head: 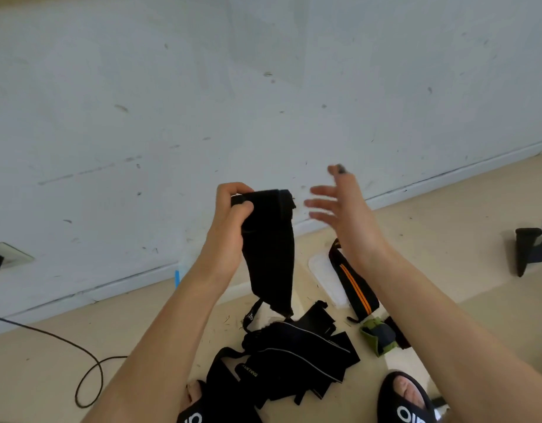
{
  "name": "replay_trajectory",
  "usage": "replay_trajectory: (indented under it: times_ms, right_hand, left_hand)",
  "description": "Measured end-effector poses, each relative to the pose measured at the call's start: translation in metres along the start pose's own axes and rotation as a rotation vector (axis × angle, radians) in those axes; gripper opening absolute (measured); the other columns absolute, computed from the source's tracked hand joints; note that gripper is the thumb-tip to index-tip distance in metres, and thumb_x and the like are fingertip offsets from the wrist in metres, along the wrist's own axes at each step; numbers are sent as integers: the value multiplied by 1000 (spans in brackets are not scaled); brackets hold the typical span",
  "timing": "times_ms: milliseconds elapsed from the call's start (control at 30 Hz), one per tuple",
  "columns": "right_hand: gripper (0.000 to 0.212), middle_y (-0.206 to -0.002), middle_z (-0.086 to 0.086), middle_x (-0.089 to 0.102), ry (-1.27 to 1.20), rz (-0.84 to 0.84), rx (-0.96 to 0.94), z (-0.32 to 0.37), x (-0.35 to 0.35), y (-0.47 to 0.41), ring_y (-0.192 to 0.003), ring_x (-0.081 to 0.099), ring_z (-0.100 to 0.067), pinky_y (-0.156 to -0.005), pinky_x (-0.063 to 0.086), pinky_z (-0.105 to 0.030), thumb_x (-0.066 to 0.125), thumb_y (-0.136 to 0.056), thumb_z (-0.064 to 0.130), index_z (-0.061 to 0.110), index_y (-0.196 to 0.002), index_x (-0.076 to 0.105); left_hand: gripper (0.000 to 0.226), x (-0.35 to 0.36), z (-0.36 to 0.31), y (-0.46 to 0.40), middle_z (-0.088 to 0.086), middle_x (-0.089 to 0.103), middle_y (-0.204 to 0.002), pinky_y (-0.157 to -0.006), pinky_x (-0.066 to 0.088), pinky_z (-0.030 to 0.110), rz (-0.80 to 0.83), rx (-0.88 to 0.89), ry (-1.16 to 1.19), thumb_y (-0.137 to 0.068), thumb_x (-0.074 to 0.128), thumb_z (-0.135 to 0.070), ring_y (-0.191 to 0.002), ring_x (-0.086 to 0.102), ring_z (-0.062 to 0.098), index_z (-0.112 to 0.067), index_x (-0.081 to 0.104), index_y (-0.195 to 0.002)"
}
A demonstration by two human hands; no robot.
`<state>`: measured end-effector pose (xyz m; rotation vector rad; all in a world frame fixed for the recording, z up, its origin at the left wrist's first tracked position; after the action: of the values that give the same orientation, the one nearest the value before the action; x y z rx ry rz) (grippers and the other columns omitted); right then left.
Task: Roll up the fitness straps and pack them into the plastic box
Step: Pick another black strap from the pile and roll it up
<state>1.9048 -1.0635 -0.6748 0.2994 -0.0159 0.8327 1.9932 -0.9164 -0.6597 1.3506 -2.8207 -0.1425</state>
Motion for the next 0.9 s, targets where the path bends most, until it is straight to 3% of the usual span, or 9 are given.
replay_trajectory:
  times_ms: [100,233,367,467,567,733,900]
  right_hand:
    - [31,-126,-3,63,-11,39,2,-18,18,15,-108,66,-14,-94,54,-32,39,-109,43,32,-137,50]
    - [41,-124,2,62,45,126,106,-42,28,21,-115,65,-13,-102,53,-38,42,-105,56,35,-141,44]
    - [46,-121,4,69,161,181,83,-40,26,18,-110,69,-10,-102,55,-38,47,-102,60,31,-137,52]
    - [35,-111,-1,76,175,174,45,-36,25,19,-101,74,-13,-99,59,-43,53,-102,52,25,-122,64]
    - [27,-113,-13,74,82,184,45,-33,23,20,-104,75,-26,-98,58,-52,58,-104,40,20,-120,66]
    - [22,-118,-26,67,20,232,18,-28,25,21,-111,68,-42,-98,54,-58,58,-106,30,15,-121,62]
    - [31,-114,-8,73,76,253,68,-33,28,17,-103,74,-19,-99,58,-48,59,-101,49,25,-120,64]
  left_hand:
    - [22,24,9,10,9,60,-98,-60,52,19,78,-33,16,-104,34,-4,-73,64,3,-22,45,-111]
    - [23,33,24,14,7,60,-96,-59,53,21,146,-93,-28,-105,34,-10,-70,64,3,-27,45,-115]
    - [23,18,14,1,10,64,-108,-75,56,32,83,-18,13,-94,44,-18,-91,66,13,-36,51,-107]
    - [27,13,11,-3,0,68,-102,-86,53,41,87,6,56,-85,46,-19,-98,65,17,-37,54,-103]
    - [28,13,13,-3,-10,69,-92,-89,52,38,116,16,60,-85,46,-18,-96,65,12,-36,52,-106]
    - [20,14,18,-1,-13,69,-110,-94,55,35,100,9,12,-102,43,-43,-111,67,11,-40,49,-121]
    - [26,15,12,4,-3,61,-107,-69,55,20,99,47,-43,-106,39,-13,-86,67,2,-36,47,-116]
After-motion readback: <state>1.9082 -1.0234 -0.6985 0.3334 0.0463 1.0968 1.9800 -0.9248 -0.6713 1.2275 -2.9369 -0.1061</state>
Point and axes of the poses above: each hand's wrist, its own y-axis away from the middle knuckle, its own x-axis out of the palm, z = x × y, the point moved 10 cm from there along -y, towards the middle knuckle
